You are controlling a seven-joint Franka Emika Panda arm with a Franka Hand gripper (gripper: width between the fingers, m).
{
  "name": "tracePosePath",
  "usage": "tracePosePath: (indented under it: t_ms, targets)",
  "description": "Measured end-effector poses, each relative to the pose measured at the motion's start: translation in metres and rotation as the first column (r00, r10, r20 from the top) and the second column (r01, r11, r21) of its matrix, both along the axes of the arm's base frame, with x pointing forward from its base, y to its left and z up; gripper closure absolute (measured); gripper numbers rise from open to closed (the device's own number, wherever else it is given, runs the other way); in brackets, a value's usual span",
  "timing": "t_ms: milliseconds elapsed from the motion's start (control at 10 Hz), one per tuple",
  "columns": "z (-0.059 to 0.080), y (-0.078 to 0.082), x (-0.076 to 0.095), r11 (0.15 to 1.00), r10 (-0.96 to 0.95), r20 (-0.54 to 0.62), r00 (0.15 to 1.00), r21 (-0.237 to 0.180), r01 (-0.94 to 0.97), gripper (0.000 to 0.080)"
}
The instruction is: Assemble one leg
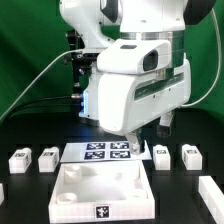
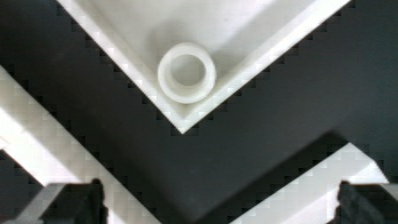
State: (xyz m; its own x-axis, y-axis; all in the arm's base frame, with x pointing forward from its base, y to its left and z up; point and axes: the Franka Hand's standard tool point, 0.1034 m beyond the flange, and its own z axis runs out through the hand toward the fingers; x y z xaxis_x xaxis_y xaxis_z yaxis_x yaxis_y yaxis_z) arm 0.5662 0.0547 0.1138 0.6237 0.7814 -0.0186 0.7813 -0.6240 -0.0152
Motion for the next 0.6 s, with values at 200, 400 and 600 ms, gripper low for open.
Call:
tracePosePath:
  t_ms: [200,400,600]
  targets:
    - [0.0000,0.0000,0.0000,1.000,0.000,0.000,1.000,0.000,0.000,0.0150]
    - [0.0000,0.0000,0.0000,1.000,0.000,0.000,1.000,0.000,0.000,0.0150]
    - [0.0000,0.0000,0.0000,1.000,0.000,0.000,1.000,0.000,0.000,0.0150]
